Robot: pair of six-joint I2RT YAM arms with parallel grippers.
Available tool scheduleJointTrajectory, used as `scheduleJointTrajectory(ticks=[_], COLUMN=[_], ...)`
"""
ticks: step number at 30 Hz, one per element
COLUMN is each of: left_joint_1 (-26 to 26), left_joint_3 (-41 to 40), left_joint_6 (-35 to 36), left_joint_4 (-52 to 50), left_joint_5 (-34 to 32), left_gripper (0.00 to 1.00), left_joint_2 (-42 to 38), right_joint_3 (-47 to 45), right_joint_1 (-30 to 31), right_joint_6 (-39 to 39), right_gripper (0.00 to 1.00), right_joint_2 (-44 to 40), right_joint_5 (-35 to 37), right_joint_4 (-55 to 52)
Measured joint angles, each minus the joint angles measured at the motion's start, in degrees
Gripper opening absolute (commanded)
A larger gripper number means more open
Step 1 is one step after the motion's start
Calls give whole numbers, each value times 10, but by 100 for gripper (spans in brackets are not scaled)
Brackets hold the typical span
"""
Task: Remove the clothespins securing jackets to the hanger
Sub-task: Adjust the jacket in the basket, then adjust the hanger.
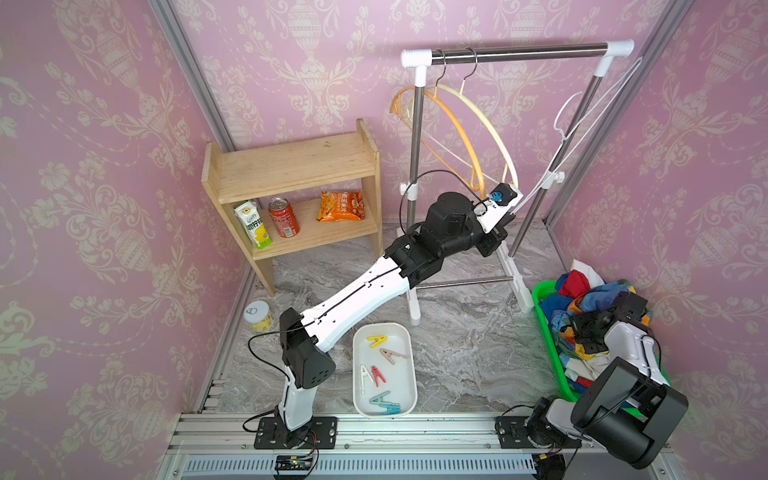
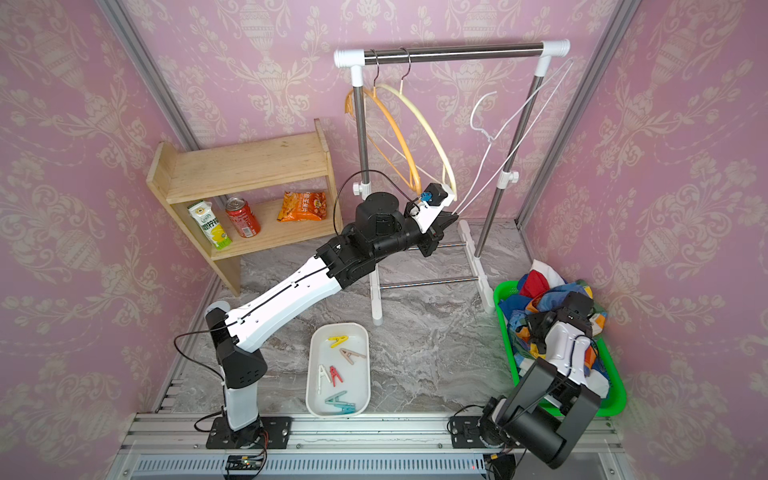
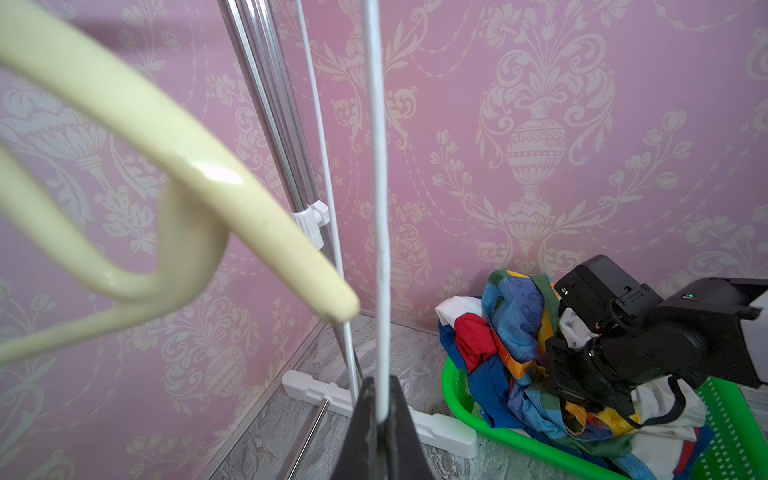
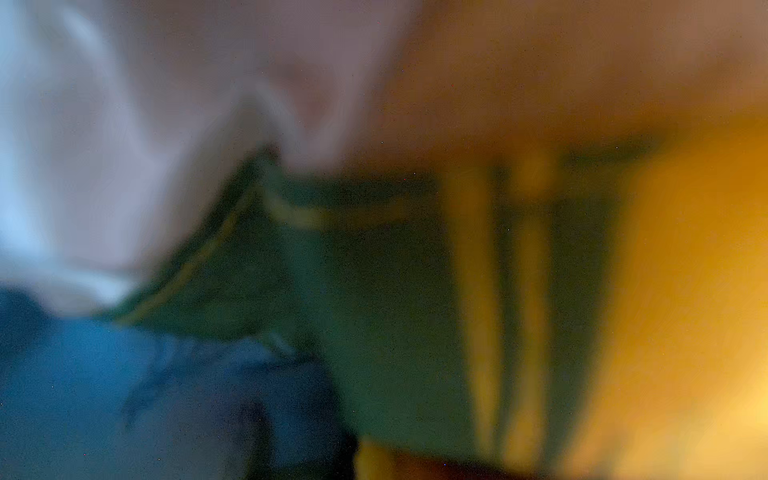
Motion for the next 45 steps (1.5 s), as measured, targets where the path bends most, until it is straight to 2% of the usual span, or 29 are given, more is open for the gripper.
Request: scheduleJointTrajectory(ticks=[5, 10, 11, 15, 19, 26, 32, 39, 42, 45], left_joint_1=[0, 0, 0, 0, -5, -49, -97, -137, -147, -153], left_joint_3=[-7, -7, -7, -1, 44, 99, 119, 182, 209, 243], left_joint_6=[-7, -21, -24, -33, -35, -30, -21, -11, -8, -8], left_joint_4=[0, 0, 0, -3, -23, -52, -70, -89, -96, -107], left_joint_5=[0, 3, 4, 5, 3, -32, -122, -237, -273, -300], left_gripper=[0, 0, 0, 0, 0, 0, 0, 0, 0, 0], left_joint_2=[-2, -2, -2, -1, 12, 35, 64, 118, 136, 151], right_joint_3=[10, 59, 77, 152, 218, 352, 360, 321, 323, 328], right_joint_1=[9, 9, 9, 14, 24, 48, 48, 63, 88, 146], right_joint_6=[3, 4, 4, 3, 3, 17, 39, 59, 43, 16], right_gripper=[72, 90, 92, 88, 85, 85, 85, 83, 81, 79], right_joint_2=[-58, -153, -174, -260, -331, -353, -368, -361, -335, -300], right_joint_5=[-4, 5, 6, 2, -59, -173, -250, -266, -264, -255], right_joint_4=[-24, -137, -160, -213, -209, -112, -35, 33, 46, 52])
